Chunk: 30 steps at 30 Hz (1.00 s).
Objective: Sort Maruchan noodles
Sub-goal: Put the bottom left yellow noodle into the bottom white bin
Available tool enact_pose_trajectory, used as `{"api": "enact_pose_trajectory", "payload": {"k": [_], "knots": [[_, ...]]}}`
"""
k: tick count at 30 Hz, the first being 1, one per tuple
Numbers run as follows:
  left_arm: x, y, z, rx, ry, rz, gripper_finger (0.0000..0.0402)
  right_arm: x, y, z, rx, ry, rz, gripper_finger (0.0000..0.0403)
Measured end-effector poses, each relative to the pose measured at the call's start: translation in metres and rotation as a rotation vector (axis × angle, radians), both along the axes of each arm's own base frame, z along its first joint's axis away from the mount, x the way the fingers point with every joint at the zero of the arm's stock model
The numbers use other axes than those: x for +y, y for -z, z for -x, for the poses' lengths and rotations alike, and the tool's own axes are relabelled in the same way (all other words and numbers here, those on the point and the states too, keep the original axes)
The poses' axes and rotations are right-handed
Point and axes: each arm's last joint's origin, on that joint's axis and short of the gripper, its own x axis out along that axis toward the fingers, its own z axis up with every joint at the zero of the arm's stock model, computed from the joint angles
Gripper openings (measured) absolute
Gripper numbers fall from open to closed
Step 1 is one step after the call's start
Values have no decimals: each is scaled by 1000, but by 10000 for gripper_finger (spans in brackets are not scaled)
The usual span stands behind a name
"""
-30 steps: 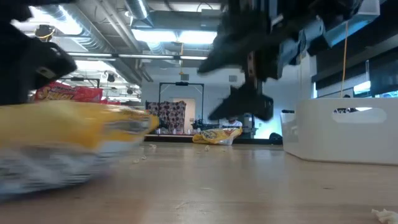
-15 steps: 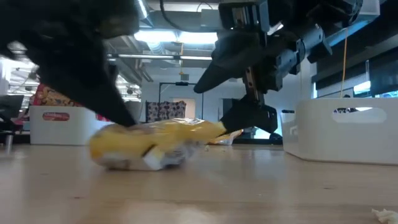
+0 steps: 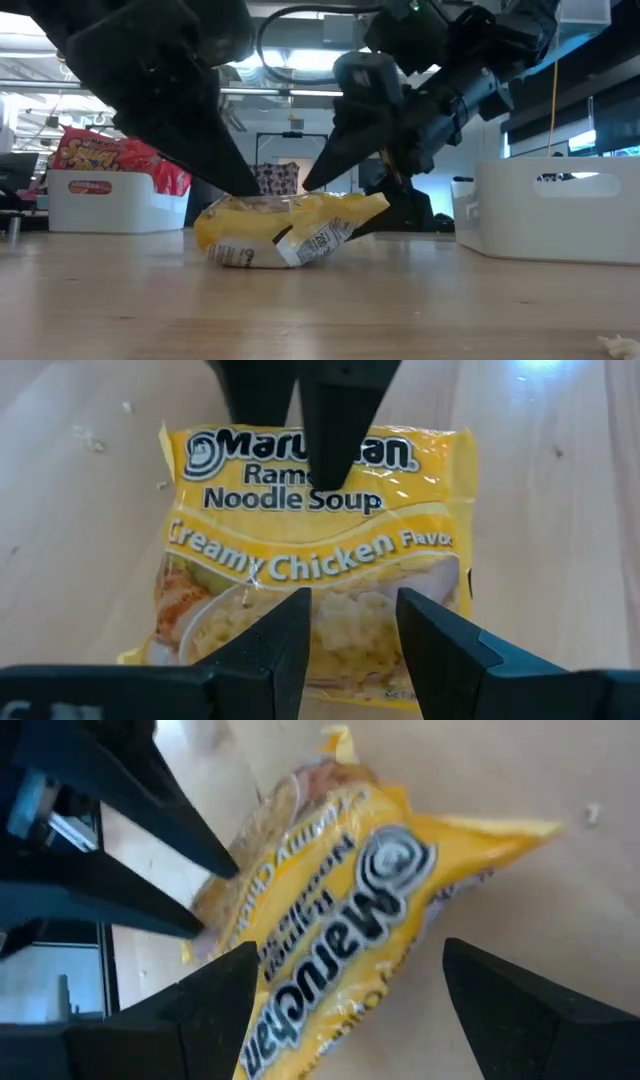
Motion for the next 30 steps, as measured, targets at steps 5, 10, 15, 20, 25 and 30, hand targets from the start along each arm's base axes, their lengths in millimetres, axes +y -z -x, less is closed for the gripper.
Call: {"api": "enact_pose_trajectory", "payload": {"k": [5,10,15,20,25,30], "knots": [[-3,-25,4,-28,55,8,144,1,0,0,0,2,-19,296],[-8,-29,18,42,77,21,143,1,0,0,2,1,-27,296],[-12,-7,20,99,61,-26,143,1,-1,0,0,2,-28,296],[-13,19,12,125,72,-126,143,1,-1,-1,-5,3,-31,296],[-7,33,3,135,51,-127,143,1,-1,0,-2,7,-30,296],[-2,33,-4,96,32,-109,143,1,-1,-1,-12,21,-21,296]]}}
